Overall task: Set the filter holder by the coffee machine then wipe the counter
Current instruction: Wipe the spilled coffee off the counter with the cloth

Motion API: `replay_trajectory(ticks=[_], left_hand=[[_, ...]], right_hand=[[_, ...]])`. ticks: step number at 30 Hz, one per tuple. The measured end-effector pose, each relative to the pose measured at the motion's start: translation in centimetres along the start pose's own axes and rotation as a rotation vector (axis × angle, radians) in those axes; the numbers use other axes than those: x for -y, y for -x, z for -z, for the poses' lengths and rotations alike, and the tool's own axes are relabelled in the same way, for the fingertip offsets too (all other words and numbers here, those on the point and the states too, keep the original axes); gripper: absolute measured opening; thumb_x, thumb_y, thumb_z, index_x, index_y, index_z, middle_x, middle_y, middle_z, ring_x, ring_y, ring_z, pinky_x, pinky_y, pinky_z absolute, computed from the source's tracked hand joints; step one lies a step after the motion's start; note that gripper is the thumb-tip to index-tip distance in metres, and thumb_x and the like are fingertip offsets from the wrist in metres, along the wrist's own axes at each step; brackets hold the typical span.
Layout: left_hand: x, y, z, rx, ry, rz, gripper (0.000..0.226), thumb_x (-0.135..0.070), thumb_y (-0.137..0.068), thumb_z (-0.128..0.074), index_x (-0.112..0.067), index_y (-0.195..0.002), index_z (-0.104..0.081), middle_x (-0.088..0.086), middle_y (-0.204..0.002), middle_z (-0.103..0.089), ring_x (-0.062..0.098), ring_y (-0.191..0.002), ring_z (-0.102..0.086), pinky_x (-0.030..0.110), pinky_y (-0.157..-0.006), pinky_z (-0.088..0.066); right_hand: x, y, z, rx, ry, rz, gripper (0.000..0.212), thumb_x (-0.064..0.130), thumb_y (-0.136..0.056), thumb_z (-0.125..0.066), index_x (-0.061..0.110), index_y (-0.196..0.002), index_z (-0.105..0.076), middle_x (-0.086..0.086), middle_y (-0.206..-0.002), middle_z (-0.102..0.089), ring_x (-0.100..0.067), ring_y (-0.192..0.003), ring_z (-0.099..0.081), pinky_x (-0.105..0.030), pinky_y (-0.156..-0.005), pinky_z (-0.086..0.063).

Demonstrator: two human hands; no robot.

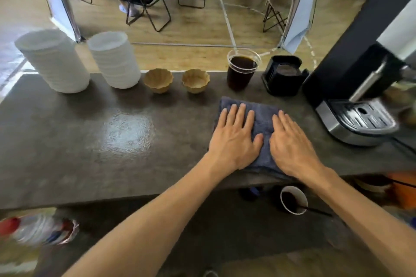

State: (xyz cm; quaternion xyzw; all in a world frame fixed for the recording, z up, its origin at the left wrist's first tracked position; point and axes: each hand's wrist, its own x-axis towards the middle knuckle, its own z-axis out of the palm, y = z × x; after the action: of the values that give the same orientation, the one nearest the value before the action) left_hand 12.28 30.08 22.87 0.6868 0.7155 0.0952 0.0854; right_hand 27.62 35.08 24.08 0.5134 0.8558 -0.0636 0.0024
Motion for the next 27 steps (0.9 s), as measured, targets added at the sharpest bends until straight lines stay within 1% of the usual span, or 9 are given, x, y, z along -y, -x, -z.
replay_trajectory(ticks=[2, 4, 8, 10, 13, 15, 19, 23, 27], left_hand=[[-2.7, -1.8, -0.4, 0.030, 0.009, -0.040, 0.070, -0.052, -0.099, -0.025, -0.013, -0.156, -0.014, 0.013, -0.164, -0.007, 0.028, -0.152, -0.003, 0.043, -0.122, 0.003], [-3.7, -2.3, -0.4, 0.044, 0.009, -0.042, 0.069, -0.051, -0.099, -0.026, -0.013, -0.156, -0.015, 0.013, -0.164, -0.008, 0.029, -0.152, -0.004, 0.044, -0.123, 0.002], [-3.1, 0.8, -0.2, 0.026, 0.018, -0.039, 0.067, -0.050, -0.100, -0.024, -0.013, -0.156, -0.015, 0.012, -0.164, -0.008, 0.027, -0.152, -0.003, 0.043, -0.122, 0.004], [-1.6, 3.4, -0.1, 0.013, 0.007, -0.046, 0.065, -0.048, -0.101, -0.021, -0.014, -0.156, -0.015, 0.012, -0.164, -0.008, 0.027, -0.152, -0.003, 0.043, -0.123, 0.003], [3.0, 7.6, 0.7, -0.027, -0.048, -0.041, 0.064, -0.048, -0.101, -0.020, -0.015, -0.156, -0.018, 0.010, -0.164, -0.012, 0.025, -0.152, -0.006, 0.046, -0.123, -0.006], [7.4, 10.3, 1.6, -0.046, -0.068, -0.019, 0.064, -0.049, -0.100, -0.019, -0.017, -0.156, -0.018, 0.008, -0.164, -0.012, 0.023, -0.152, -0.006, 0.045, -0.123, -0.009], [17.3, 16.2, 3.7, -0.076, -0.106, 0.147, 0.065, -0.052, -0.098, -0.017, -0.023, -0.157, -0.013, 0.002, -0.165, -0.008, 0.017, -0.152, -0.001, 0.041, -0.124, -0.005], [27.1, 21.8, 6.4, -0.090, -0.128, 0.358, 0.071, -0.057, -0.093, -0.012, -0.027, -0.157, -0.010, -0.003, -0.165, -0.006, 0.014, -0.152, 0.000, 0.037, -0.124, 0.000], [32.4, 26.0, 8.1, -0.099, -0.136, 0.484, 0.075, -0.060, -0.089, -0.007, -0.027, -0.157, -0.008, -0.003, -0.166, -0.003, 0.013, -0.152, 0.002, 0.033, -0.123, 0.004]], right_hand=[[-3.4, -0.3, -0.1, -0.011, 0.014, -0.043, 0.077, 0.037, -0.089, -0.007, -0.005, -0.151, -0.018, -0.025, -0.160, -0.014, -0.031, -0.150, -0.014, -0.042, -0.123, -0.014], [-4.7, -0.6, -0.1, 0.006, 0.013, -0.089, 0.075, 0.036, -0.089, -0.009, -0.004, -0.151, -0.022, -0.024, -0.160, -0.018, -0.033, -0.150, -0.016, -0.043, -0.122, -0.013], [-2.0, 1.0, -0.7, -0.078, -0.037, -0.076, 0.076, 0.039, -0.089, -0.013, -0.006, -0.146, -0.033, -0.024, -0.158, -0.023, -0.036, -0.150, -0.013, -0.048, -0.121, -0.011], [0.8, 3.0, -1.8, -0.130, -0.083, -0.047, 0.073, 0.041, -0.093, -0.012, -0.004, -0.149, -0.028, -0.020, -0.161, -0.015, -0.029, -0.151, -0.005, -0.045, -0.123, -0.007], [6.5, 4.9, -3.0, -0.143, -0.138, 0.023, 0.065, 0.043, -0.097, -0.007, 0.011, -0.153, -0.004, -0.008, -0.164, 0.002, -0.018, -0.150, 0.007, -0.037, -0.121, 0.003], [11.5, 4.9, -3.5, -0.141, -0.159, 0.111, 0.063, 0.044, -0.097, -0.004, 0.018, -0.153, 0.002, -0.004, -0.163, 0.003, -0.018, -0.151, 0.006, -0.037, -0.122, 0.003], [22.8, 3.8, -4.8, -0.155, -0.188, 0.248, 0.060, 0.041, -0.101, -0.011, 0.020, -0.156, -0.002, -0.006, -0.165, -0.001, -0.021, -0.152, 0.005, -0.038, -0.122, 0.004], [34.7, 1.7, -5.8, -0.082, -0.235, 0.402, 0.059, 0.037, -0.103, -0.021, 0.018, -0.157, -0.009, -0.009, -0.165, -0.006, -0.024, -0.152, 0.001, -0.043, -0.123, 0.000], [42.0, 1.3, -6.5, -0.014, -0.227, 0.534, 0.059, 0.037, -0.104, -0.021, 0.016, -0.157, -0.008, -0.009, -0.165, -0.004, -0.026, -0.152, 0.003, -0.044, -0.123, 0.001]])
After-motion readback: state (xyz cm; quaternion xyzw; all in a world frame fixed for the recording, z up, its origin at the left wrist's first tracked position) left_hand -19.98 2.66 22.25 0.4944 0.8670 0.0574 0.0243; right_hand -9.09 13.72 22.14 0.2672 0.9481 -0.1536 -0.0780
